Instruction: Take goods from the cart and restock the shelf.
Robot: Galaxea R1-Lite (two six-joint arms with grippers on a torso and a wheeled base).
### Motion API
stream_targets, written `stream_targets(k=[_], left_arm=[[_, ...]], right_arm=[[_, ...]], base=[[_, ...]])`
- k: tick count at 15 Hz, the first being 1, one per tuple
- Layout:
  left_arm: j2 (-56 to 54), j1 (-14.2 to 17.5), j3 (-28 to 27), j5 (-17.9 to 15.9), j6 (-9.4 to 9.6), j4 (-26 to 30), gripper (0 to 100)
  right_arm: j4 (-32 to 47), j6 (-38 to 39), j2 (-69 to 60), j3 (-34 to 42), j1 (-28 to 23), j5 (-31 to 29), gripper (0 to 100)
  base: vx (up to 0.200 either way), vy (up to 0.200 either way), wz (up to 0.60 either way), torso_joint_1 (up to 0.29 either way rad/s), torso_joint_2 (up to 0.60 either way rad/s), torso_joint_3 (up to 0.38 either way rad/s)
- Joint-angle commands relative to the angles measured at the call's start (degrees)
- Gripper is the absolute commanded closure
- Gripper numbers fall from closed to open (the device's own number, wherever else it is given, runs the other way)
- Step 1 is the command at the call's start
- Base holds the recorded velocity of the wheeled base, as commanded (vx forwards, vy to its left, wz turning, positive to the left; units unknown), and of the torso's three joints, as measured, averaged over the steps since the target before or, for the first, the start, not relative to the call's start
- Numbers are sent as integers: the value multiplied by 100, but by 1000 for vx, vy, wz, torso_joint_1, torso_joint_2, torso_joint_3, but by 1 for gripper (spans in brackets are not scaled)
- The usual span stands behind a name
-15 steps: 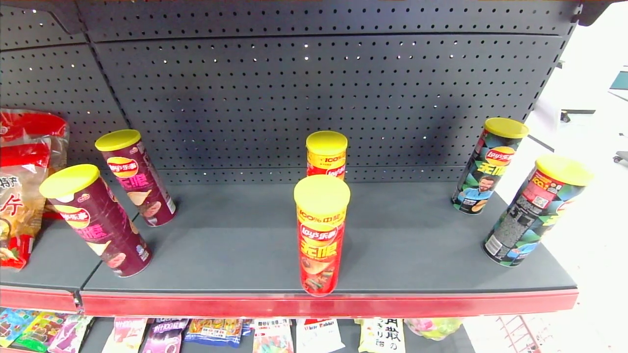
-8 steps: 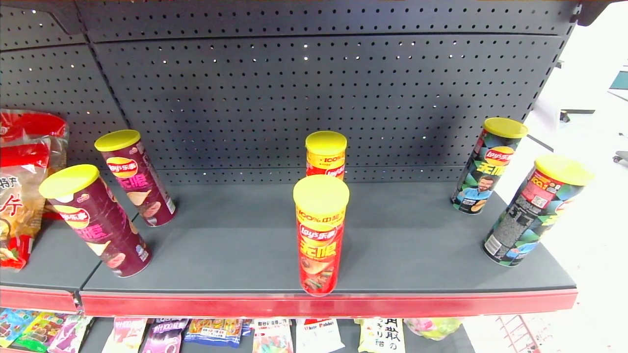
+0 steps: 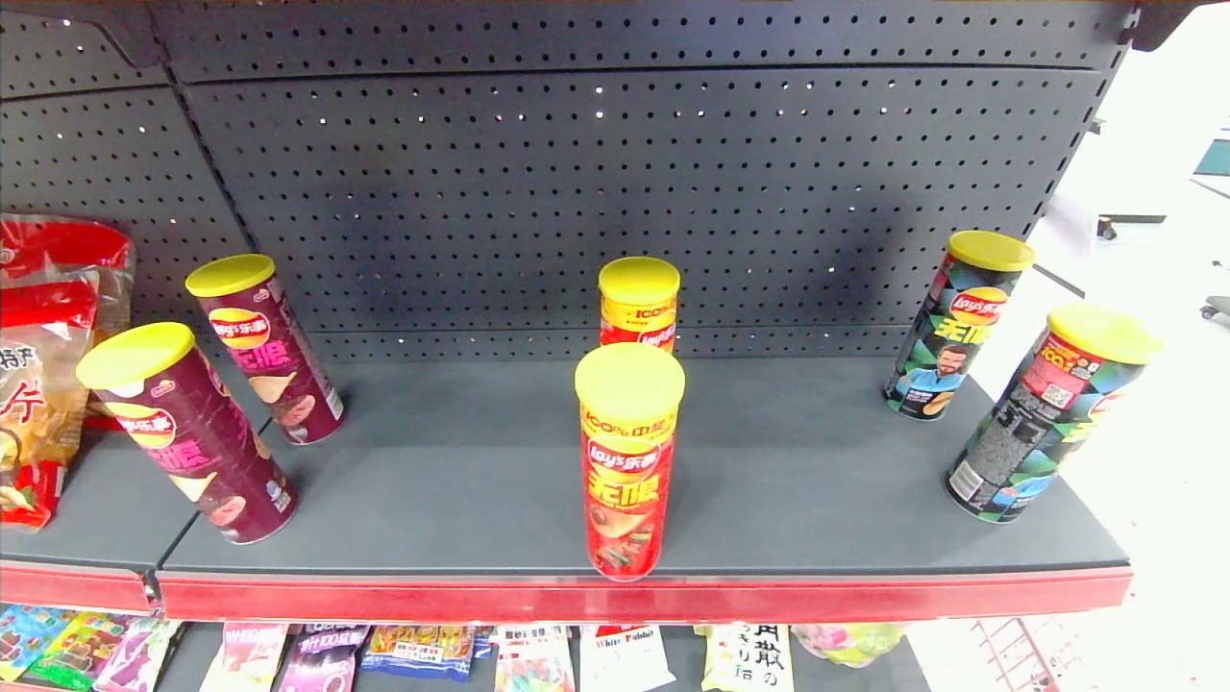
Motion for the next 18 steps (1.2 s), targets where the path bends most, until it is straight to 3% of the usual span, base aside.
stream_targets(k=[1,2,3,4,6,13,15,18], left_arm=[[-9,-4,501,-423,629,112,0],[0,-4,492,-212,796,121,0],[26,67,483,473,866,156,0],[52,304,483,1150,813,165,0],[-18,620,431,1466,646,314,0],[-536,735,413,1660,593,385,0],[-536,735,492,807,593,420,0],[-536,735,501,965,576,411,0]], right_arm=[[1,-4,-22,-2,1,1,0],[1,-4,-22,-2,1,1,0],[1,-4,-22,-2,1,1,0],[1,-13,-22,-2,1,1,0],[1,-4,-22,-2,1,-7,0],[1,5,-22,-2,1,1,0],[1,-48,-22,7,1,1,0],[1,-31,-22,7,1,1,0]], base=[[0,0,0,0,0,0],[0,0,0,0,0,0],[0,0,0,0,0,0],[0,0,0,0,0,0],[0,0,0,0,0,0],[0,0,0,0,0,0],[0,0,0,0,0,0],[0,0,0,0,0,0]])
